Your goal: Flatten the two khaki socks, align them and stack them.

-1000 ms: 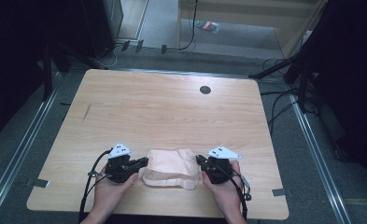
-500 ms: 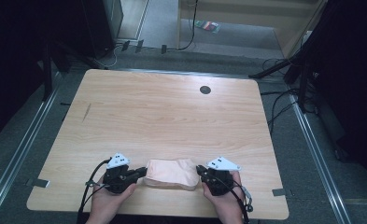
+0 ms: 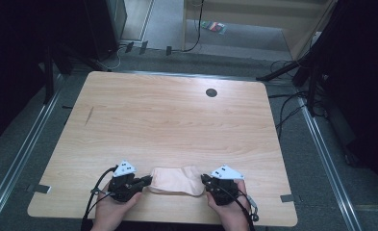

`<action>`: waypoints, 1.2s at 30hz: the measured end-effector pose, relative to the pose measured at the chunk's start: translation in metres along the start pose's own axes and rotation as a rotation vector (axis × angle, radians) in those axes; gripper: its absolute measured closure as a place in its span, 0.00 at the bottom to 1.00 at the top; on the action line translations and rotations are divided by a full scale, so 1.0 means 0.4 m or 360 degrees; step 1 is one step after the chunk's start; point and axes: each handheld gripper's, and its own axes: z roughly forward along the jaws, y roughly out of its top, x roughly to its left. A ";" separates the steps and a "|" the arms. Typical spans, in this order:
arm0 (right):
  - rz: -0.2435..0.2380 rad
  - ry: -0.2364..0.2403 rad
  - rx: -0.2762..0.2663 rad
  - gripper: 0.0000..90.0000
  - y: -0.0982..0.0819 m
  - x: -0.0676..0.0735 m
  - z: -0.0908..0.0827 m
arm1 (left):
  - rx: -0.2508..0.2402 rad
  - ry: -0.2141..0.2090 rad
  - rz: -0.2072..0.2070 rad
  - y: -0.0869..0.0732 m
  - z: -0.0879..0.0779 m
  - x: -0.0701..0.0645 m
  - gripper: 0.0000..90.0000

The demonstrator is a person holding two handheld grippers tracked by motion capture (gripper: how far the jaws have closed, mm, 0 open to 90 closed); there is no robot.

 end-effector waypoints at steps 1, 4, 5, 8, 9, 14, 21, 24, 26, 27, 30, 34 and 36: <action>0.0004 0.0002 0.0003 0.98 -0.002 -0.001 0.002 | 0.0006 0.0002 0.0005 -0.001 0.002 0.000 1.00; 0.0006 -0.0002 0.0009 0.98 -0.007 -0.005 0.006 | 0.0017 0.0010 0.0015 -0.006 0.007 0.000 1.00; 0.0009 -0.0004 0.0008 0.98 -0.007 -0.006 0.006 | 0.0021 0.0014 0.0021 -0.007 0.007 0.000 1.00; 0.0012 -0.0006 0.0007 0.98 -0.008 -0.009 0.008 | 0.0030 0.0021 0.0026 -0.010 0.011 -0.001 1.00; 0.0020 -0.0007 0.0019 0.98 -0.010 -0.010 0.011 | 0.0043 0.0026 0.0022 -0.010 0.014 -0.002 1.00; 0.0026 -0.0005 0.0028 0.98 -0.014 -0.011 0.019 | 0.0038 0.0052 0.0036 -0.012 0.018 -0.007 1.00; 0.0057 0.0037 0.0013 0.79 -0.022 -0.017 0.022 | -0.0010 0.0131 0.0010 -0.015 0.015 -0.007 0.71; 0.0051 0.0035 -0.0009 0.65 -0.025 -0.020 0.021 | -0.0010 0.0166 -0.0024 -0.013 0.012 -0.001 0.53; 0.0062 0.0018 -0.0026 0.61 -0.023 -0.022 0.017 | 0.0006 0.0183 -0.0047 -0.014 0.012 0.005 0.42; 0.0068 0.0016 -0.0034 0.60 -0.022 -0.023 0.015 | 0.0004 0.0177 -0.0049 -0.014 0.010 0.008 0.39; 0.0061 0.0008 -0.0053 0.55 -0.021 -0.021 0.012 | -0.0020 0.0183 -0.0060 -0.013 0.001 0.013 0.35; 0.0053 0.0002 -0.0057 0.53 -0.022 -0.017 0.013 | -0.0035 0.0184 -0.0073 -0.009 -0.005 0.016 0.32; 0.0054 0.0001 -0.0058 0.52 -0.021 -0.018 0.013 | -0.0043 0.0172 -0.0066 -0.009 -0.006 0.018 0.30</action>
